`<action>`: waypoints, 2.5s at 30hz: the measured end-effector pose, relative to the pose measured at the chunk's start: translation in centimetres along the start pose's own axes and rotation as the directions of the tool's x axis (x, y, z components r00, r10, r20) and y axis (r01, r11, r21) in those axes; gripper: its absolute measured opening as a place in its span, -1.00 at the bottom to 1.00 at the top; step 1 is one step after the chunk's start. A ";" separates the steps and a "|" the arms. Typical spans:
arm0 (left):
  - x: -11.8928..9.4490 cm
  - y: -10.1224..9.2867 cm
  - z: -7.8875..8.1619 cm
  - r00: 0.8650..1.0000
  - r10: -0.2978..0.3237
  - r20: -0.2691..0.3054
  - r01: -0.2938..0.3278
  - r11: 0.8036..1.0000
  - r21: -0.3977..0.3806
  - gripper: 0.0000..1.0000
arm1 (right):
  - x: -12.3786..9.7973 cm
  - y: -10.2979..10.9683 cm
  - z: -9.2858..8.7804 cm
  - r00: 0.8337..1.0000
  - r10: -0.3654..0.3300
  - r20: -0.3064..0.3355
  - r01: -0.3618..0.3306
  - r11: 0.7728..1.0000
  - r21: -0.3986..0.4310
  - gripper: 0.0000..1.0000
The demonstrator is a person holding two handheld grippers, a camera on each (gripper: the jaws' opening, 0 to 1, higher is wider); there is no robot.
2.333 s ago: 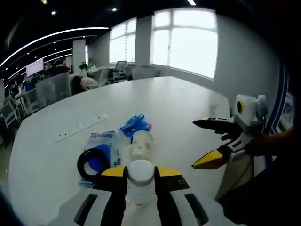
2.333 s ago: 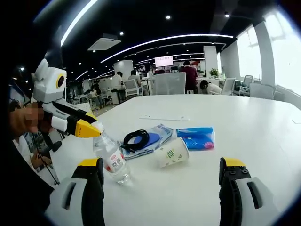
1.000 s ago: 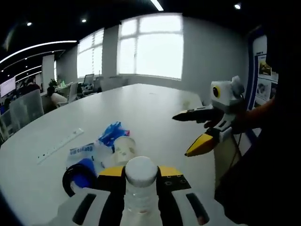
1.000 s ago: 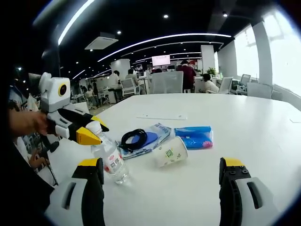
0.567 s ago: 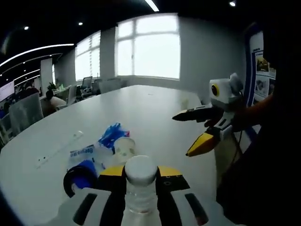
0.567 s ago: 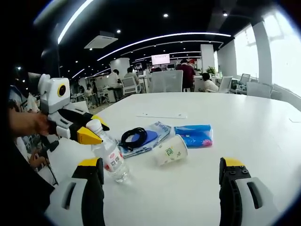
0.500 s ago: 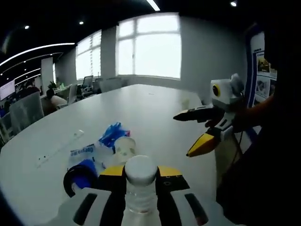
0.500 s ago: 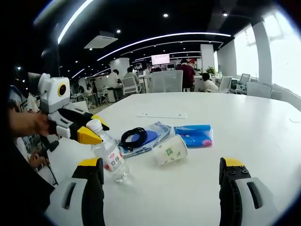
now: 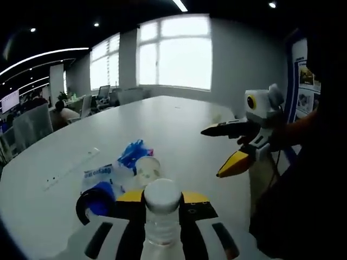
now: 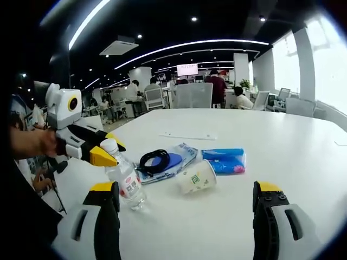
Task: Arrange the tabletop items into an orderly group along one side of the table until the central work area is clear of visible clutter.
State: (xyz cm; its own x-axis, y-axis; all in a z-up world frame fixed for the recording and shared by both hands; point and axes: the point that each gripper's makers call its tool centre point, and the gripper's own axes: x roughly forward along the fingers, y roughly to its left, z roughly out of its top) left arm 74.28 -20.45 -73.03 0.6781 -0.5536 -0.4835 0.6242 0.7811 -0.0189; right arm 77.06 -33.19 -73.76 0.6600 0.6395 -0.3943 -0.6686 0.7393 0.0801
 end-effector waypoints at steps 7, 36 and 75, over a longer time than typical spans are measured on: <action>-1.4 1.4 1.4 0.999 0.014 0.030 -0.014 1.000 -0.016 -0.61 | 0.0 0.1 -0.1 1.000 -0.004 -0.002 0.004 1.000 0.003 0.99; -7.3 13.5 3.0 0.990 0.132 0.046 -0.131 0.991 -0.029 -0.61 | 0.5 -0.5 1.2 0.999 -0.029 0.017 0.029 1.000 -0.004 0.99; -6.4 24.8 -1.5 0.996 0.085 -0.010 -0.085 0.996 -0.012 -0.61 | 2.4 0.3 1.1 0.997 -0.080 -0.004 0.080 0.997 0.017 0.99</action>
State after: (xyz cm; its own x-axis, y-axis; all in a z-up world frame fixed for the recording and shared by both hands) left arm 84.89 2.90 -71.75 0.7246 -0.4824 -0.4922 0.5594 0.8288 0.0113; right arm 78.77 -31.18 -73.65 0.7098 0.5775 -0.4033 -0.6078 0.7915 0.0637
